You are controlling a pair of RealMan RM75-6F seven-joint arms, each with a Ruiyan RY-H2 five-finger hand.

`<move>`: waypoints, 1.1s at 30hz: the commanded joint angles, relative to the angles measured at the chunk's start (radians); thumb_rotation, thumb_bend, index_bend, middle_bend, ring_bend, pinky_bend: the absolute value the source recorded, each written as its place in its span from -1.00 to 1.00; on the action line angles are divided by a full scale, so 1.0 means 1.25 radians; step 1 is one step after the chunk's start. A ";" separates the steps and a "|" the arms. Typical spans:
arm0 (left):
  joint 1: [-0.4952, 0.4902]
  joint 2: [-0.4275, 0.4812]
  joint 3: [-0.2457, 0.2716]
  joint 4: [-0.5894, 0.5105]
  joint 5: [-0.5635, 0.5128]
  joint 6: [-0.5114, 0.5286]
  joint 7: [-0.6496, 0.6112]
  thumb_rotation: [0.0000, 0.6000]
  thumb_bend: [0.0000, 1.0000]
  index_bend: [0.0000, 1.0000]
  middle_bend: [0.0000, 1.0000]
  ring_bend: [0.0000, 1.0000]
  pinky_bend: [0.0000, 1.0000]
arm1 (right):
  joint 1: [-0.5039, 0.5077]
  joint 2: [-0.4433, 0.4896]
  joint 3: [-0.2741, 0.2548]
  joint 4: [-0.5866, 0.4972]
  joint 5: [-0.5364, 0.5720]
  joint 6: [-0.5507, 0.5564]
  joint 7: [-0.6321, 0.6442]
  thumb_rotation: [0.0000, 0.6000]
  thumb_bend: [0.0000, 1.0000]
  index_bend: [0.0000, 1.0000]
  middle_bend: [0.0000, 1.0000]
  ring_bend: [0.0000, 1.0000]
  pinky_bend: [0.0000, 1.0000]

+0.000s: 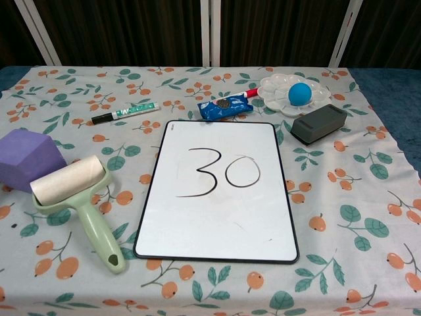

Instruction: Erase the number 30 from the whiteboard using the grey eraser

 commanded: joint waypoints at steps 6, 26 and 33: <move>0.003 0.001 0.005 -0.004 0.005 0.002 0.002 1.00 -1.00 -0.85 -0.89 -0.86 -0.68 | 0.000 -0.003 -0.003 0.005 -0.004 -0.002 0.006 1.00 -0.63 -1.00 -1.00 -1.00 -1.00; -0.004 0.008 0.002 -0.017 0.006 -0.007 0.014 1.00 -1.00 -0.85 -0.89 -0.86 -0.68 | 0.256 0.018 0.038 -0.056 -0.080 -0.280 -0.118 1.00 -0.61 -1.00 -1.00 -1.00 -1.00; 0.001 0.011 0.003 -0.022 0.002 -0.002 0.020 1.00 -1.00 -0.85 -0.89 -0.86 -0.68 | 0.422 -0.078 0.070 0.008 -0.024 -0.500 -0.196 1.00 -0.57 -1.00 -1.00 -1.00 -1.00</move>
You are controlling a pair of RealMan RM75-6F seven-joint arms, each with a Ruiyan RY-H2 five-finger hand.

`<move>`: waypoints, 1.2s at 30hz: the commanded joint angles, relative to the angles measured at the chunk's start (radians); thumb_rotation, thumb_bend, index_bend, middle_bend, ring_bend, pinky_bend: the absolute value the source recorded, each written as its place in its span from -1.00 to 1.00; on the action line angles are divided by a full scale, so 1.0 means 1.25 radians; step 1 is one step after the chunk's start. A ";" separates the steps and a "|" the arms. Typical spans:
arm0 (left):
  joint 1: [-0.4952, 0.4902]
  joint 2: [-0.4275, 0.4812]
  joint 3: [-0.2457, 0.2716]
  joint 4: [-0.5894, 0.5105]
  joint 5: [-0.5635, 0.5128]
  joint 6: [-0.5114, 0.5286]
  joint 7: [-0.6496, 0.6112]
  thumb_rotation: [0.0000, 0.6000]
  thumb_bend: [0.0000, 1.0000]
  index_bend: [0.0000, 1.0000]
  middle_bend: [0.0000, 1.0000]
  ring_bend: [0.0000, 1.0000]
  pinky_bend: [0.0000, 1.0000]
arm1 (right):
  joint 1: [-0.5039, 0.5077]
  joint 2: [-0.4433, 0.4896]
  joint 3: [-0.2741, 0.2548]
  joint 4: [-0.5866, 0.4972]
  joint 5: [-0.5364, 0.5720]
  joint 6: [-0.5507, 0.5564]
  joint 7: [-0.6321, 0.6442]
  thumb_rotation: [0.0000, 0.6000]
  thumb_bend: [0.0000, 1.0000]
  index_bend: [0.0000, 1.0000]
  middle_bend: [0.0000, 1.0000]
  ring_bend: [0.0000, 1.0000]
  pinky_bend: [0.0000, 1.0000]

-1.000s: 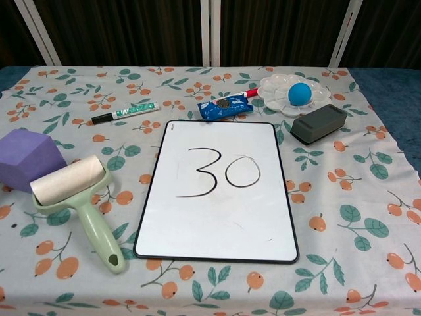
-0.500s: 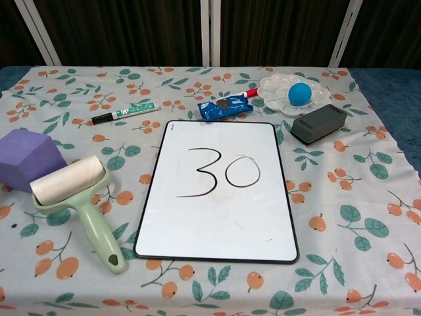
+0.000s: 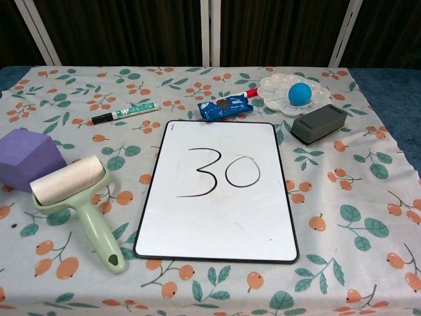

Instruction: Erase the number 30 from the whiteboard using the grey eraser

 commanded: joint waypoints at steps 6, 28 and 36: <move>0.003 0.013 -0.001 -0.009 0.000 0.005 0.004 1.00 -1.00 -0.85 -0.89 -0.86 -0.68 | 0.191 -0.166 0.020 0.136 0.045 -0.230 -0.061 1.00 -0.56 -1.00 -1.00 -1.00 -1.00; -0.003 0.006 0.002 0.015 -0.016 -0.023 -0.015 1.00 -1.00 -0.85 -0.89 -0.86 -0.68 | 0.258 -0.293 -0.013 0.305 0.055 -0.216 0.026 1.00 -0.47 -0.78 -0.67 -0.86 -0.72; -0.004 0.007 -0.001 0.014 -0.018 -0.022 -0.014 1.00 -1.00 -0.85 -0.89 -0.86 -0.68 | 0.264 -0.303 -0.024 0.325 0.054 -0.201 0.035 1.00 -0.44 -0.54 -0.52 -0.70 -0.60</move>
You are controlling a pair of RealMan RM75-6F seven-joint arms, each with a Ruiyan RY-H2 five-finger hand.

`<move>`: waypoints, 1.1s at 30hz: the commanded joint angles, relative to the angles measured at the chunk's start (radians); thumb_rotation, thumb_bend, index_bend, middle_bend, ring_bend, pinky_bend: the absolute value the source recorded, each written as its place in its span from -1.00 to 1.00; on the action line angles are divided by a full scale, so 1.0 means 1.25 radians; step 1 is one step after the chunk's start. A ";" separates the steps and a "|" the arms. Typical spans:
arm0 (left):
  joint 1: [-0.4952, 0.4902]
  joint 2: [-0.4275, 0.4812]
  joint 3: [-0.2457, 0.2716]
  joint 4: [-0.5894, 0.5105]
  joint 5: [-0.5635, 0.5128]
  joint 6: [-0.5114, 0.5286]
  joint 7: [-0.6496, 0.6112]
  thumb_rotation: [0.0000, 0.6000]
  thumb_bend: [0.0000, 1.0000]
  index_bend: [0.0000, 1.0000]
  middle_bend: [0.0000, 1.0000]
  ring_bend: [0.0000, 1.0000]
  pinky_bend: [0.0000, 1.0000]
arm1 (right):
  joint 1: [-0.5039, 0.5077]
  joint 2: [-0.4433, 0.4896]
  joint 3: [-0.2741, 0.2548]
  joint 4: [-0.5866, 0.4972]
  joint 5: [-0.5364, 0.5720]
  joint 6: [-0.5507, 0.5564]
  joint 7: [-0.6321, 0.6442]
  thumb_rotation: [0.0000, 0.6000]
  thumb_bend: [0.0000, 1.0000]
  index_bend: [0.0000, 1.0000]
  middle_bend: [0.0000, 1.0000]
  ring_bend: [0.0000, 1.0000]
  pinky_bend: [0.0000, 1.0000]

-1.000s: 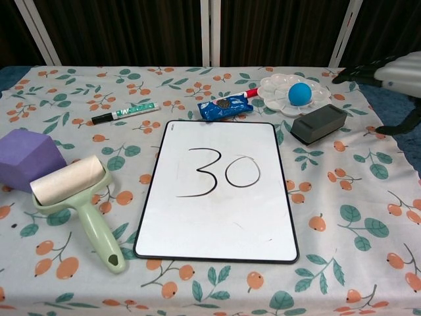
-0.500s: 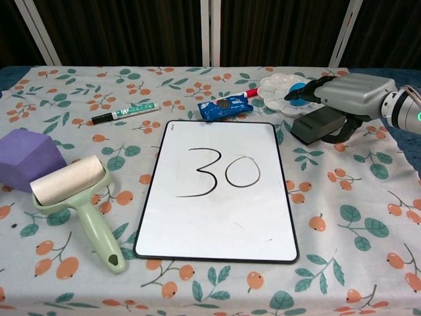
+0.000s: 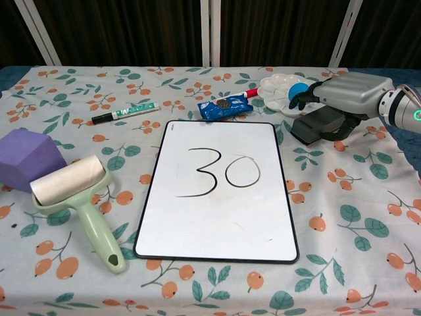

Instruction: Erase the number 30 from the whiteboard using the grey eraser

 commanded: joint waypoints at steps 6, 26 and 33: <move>0.000 -0.003 0.000 0.003 -0.004 -0.002 -0.002 1.00 -1.00 -0.85 -0.89 -0.86 -0.68 | 0.003 -0.008 -0.007 0.009 0.011 0.004 -0.019 1.00 -0.39 -0.42 -0.44 -0.61 -0.52; -0.003 -0.011 0.000 0.017 -0.010 -0.011 -0.010 1.00 -1.00 -0.85 -0.89 -0.86 -0.68 | 0.009 0.006 -0.024 0.004 0.012 0.015 -0.002 1.00 -0.40 -0.30 -0.26 -0.43 -0.37; -0.004 -0.014 -0.001 0.019 -0.010 -0.011 -0.010 1.00 -1.00 -0.85 -0.89 -0.86 -0.68 | 0.010 0.004 -0.034 0.010 0.003 0.021 0.019 1.00 -0.39 -0.25 -0.13 -0.31 -0.21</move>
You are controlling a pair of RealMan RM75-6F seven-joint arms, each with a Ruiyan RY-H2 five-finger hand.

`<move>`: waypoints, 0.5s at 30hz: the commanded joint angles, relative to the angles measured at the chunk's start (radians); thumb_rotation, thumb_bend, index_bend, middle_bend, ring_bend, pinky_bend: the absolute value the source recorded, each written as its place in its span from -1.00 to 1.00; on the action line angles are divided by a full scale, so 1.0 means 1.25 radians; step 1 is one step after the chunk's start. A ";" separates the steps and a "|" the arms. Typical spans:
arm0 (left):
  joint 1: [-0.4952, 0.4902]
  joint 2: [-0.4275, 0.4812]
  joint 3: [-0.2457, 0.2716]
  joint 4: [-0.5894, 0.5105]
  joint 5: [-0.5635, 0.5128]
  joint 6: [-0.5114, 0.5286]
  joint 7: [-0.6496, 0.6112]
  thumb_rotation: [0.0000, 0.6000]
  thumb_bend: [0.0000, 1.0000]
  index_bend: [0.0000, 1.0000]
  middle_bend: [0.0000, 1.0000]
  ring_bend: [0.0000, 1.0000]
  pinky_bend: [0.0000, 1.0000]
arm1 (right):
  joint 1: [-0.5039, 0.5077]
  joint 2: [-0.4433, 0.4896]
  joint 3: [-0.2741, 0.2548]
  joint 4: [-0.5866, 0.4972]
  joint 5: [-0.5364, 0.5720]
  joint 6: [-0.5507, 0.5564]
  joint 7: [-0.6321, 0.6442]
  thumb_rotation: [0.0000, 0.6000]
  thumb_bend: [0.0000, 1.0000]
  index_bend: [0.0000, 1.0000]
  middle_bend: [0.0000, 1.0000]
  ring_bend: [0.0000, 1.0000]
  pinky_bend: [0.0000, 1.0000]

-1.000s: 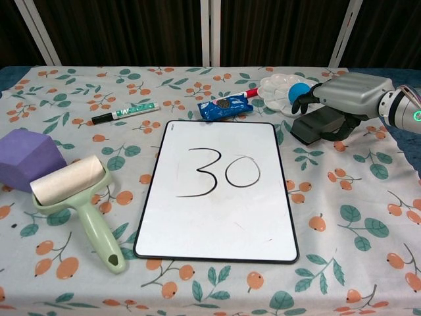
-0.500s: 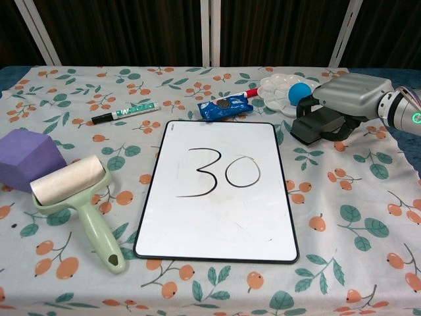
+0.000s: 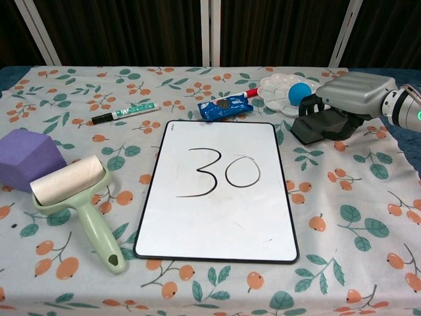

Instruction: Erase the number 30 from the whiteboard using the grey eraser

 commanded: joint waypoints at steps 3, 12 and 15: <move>0.001 0.001 0.000 0.000 -0.001 0.001 0.001 1.00 -1.00 -0.85 -0.89 -0.86 -0.68 | -0.002 -0.004 -0.006 0.006 -0.007 0.010 0.013 1.00 -0.38 -0.23 -0.09 -0.28 -0.19; 0.001 0.002 0.000 -0.002 -0.002 0.002 0.001 1.00 -1.00 -0.85 -0.89 -0.86 -0.67 | -0.004 0.014 -0.009 -0.013 -0.026 0.043 0.051 1.00 -0.36 -0.20 -0.07 -0.26 -0.17; 0.001 0.001 0.000 -0.001 -0.002 0.001 0.000 1.00 -1.00 -0.85 -0.89 -0.86 -0.67 | -0.005 0.037 -0.009 -0.050 -0.039 0.067 0.049 1.00 -0.36 -0.19 -0.07 -0.25 -0.17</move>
